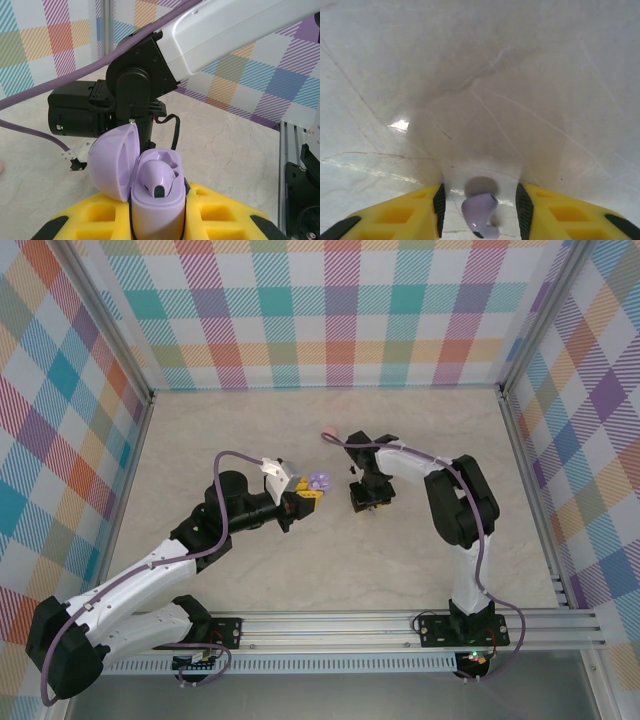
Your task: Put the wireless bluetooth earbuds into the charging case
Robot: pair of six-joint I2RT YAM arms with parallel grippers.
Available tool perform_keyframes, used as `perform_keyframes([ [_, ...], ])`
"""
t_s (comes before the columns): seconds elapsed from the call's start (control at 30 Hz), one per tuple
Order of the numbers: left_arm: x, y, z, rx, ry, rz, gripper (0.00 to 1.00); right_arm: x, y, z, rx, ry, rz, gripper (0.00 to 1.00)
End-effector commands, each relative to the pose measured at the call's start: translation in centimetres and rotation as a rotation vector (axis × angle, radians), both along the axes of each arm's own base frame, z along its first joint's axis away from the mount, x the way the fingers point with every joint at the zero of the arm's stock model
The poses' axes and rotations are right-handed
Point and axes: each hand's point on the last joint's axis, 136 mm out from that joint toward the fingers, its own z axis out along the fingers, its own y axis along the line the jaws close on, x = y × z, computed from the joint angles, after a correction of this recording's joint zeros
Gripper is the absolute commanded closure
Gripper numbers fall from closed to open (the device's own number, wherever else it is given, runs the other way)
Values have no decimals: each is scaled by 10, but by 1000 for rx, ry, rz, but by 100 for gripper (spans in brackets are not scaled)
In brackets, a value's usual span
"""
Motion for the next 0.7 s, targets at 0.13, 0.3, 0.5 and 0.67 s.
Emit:
perform_keyframes([
  [0.13,-6,-5,12,-23,-34,-31,79,-10,1,-1,-1,61,178,53],
  [0.3,-6,-5,11,-24,-33,-30,79,-8,0,-3,-25,71,209,56],
  [0.5,-6,-4,11,-23,-34,-26,79,-4,1,-4,-26,64,215,59],
  [0.67,-6,-4,9,-21,-34,-23,79,-4,2,-7,-27,69,209,60],
])
